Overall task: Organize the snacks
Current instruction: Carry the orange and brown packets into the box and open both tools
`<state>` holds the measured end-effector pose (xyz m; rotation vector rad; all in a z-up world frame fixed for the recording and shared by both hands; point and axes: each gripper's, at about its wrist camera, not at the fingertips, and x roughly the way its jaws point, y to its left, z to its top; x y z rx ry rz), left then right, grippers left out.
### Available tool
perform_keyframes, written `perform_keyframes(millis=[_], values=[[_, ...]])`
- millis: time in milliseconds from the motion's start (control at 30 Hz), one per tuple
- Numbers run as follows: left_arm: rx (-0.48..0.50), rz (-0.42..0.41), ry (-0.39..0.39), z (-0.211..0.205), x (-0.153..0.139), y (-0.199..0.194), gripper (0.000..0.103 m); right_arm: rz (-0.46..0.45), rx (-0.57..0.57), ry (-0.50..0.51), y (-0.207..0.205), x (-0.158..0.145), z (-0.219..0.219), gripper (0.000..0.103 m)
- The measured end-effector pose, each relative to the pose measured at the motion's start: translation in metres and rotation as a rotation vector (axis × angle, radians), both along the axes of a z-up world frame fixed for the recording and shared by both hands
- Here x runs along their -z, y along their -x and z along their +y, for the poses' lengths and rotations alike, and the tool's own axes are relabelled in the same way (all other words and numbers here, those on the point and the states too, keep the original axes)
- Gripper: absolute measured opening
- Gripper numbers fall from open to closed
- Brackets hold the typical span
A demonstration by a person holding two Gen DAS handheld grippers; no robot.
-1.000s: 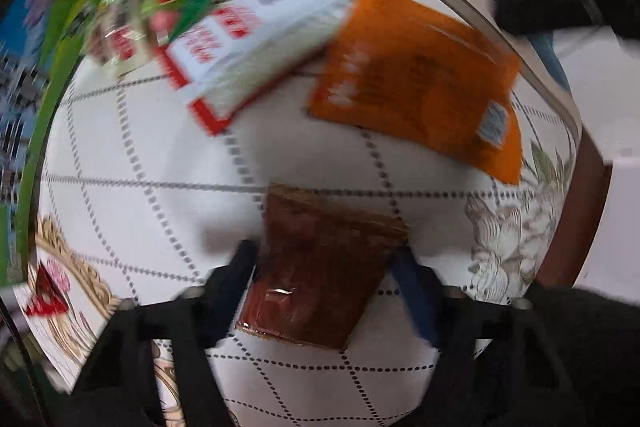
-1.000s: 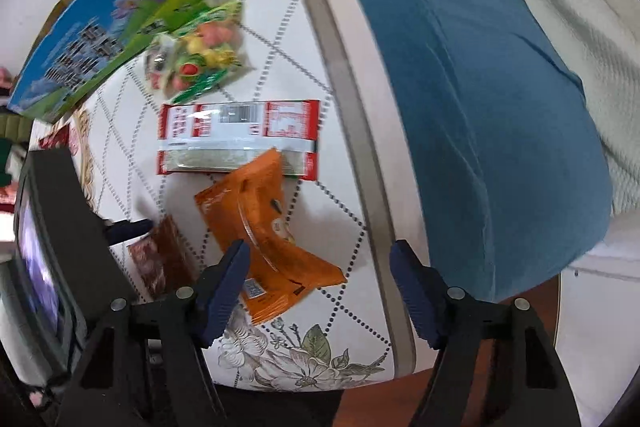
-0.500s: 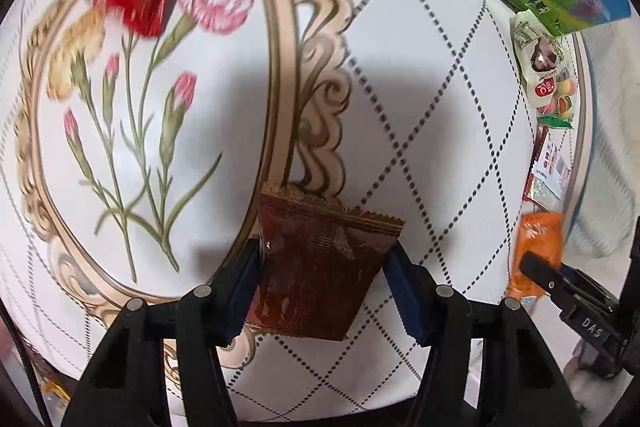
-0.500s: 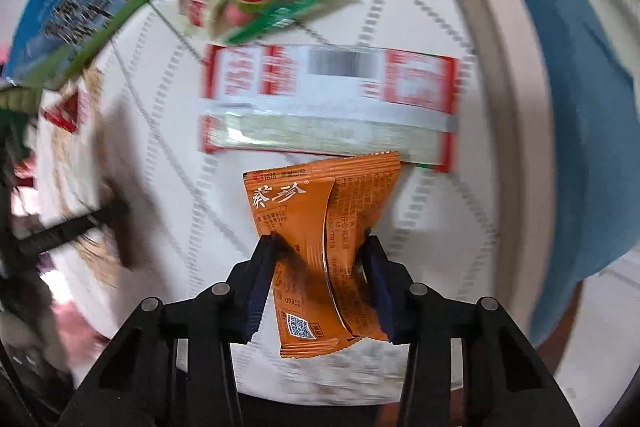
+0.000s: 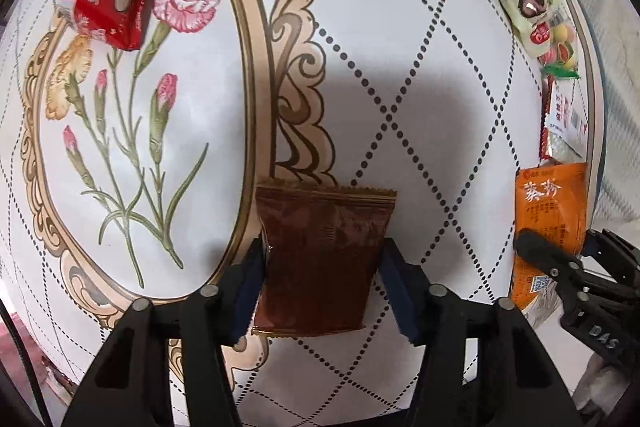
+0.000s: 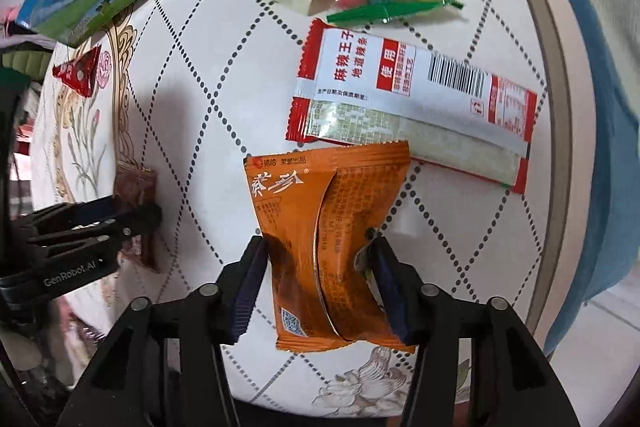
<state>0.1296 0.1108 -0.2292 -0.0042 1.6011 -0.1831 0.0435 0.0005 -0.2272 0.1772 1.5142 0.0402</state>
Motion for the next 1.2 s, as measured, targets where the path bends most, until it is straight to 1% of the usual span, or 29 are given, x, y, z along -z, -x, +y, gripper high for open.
perform_keyframes(millis=[67,100,133,167,233,267,333,467,500,533,567,667,700,767,800,833,900,967,1100,1200], values=[[-0.021,0.004,0.021,-0.004,-0.007,0.001,0.05,-0.02,0.0,0.015,0.002,-0.002,0.004,0.049],[-0.034,0.008,0.037,0.0,-0.01,0.001,0.05,-0.032,0.009,0.008,0.003,-0.005,0.006,0.044],[-0.052,0.012,0.06,0.0,-0.015,0.0,0.05,-0.042,0.011,-0.001,0.005,-0.004,0.014,0.042],[-0.064,0.011,0.076,0.001,-0.02,0.0,0.05,-0.051,0.019,-0.014,0.008,-0.011,0.009,0.041],[-0.09,-0.005,0.123,0.001,-0.039,-0.004,0.05,-0.075,0.032,-0.05,0.007,-0.024,0.01,0.041],[-0.1,-0.015,0.142,0.001,-0.048,-0.007,0.05,-0.096,0.039,-0.069,0.006,-0.035,0.007,0.041],[-0.113,-0.049,0.189,0.001,-0.074,-0.013,0.05,-0.12,0.048,-0.121,-0.001,-0.053,0.005,0.041],[-0.116,-0.154,0.25,0.001,-0.138,-0.043,0.05,-0.219,0.046,-0.216,-0.023,-0.105,0.011,0.041],[-0.111,-0.181,0.257,0.002,-0.153,-0.055,0.05,-0.25,0.04,-0.237,-0.035,-0.121,0.011,0.041],[-0.104,-0.197,0.257,0.009,-0.159,-0.062,0.05,-0.279,0.03,-0.259,-0.048,-0.137,0.014,0.041],[-0.1,-0.225,0.251,0.01,-0.173,-0.076,0.05,-0.309,0.022,-0.278,-0.061,-0.15,0.019,0.041],[-0.074,-0.289,0.196,0.026,-0.201,-0.112,0.05,-0.381,-0.001,-0.303,-0.099,-0.181,0.037,0.041],[-0.067,-0.302,0.174,0.032,-0.205,-0.121,0.05,-0.395,-0.006,-0.303,-0.112,-0.185,0.044,0.041],[-0.059,-0.318,0.121,0.042,-0.208,-0.153,0.05,-0.417,-0.011,-0.297,-0.138,-0.193,0.057,0.041],[-0.053,-0.31,0.103,0.054,-0.211,-0.166,0.05,-0.418,-0.007,-0.304,-0.149,-0.194,0.062,0.041],[-0.056,-0.304,0.092,0.077,-0.217,-0.166,0.05,-0.413,-0.001,-0.31,-0.162,-0.193,0.068,0.041],[-0.038,-0.265,0.06,0.085,-0.207,-0.191,0.05,-0.397,0.006,-0.312,-0.182,-0.187,0.079,0.041],[-0.042,-0.217,0.033,0.092,-0.194,-0.216,0.05,-0.372,0.02,-0.32,-0.2,-0.179,0.086,0.041],[-0.045,-0.159,0.005,0.1,-0.179,-0.241,0.05,-0.319,0.062,-0.354,-0.233,-0.156,0.098,0.041],[-0.046,-0.121,0.0,0.1,-0.166,-0.25,0.051,-0.291,0.082,-0.371,-0.246,-0.142,0.102,0.041]])
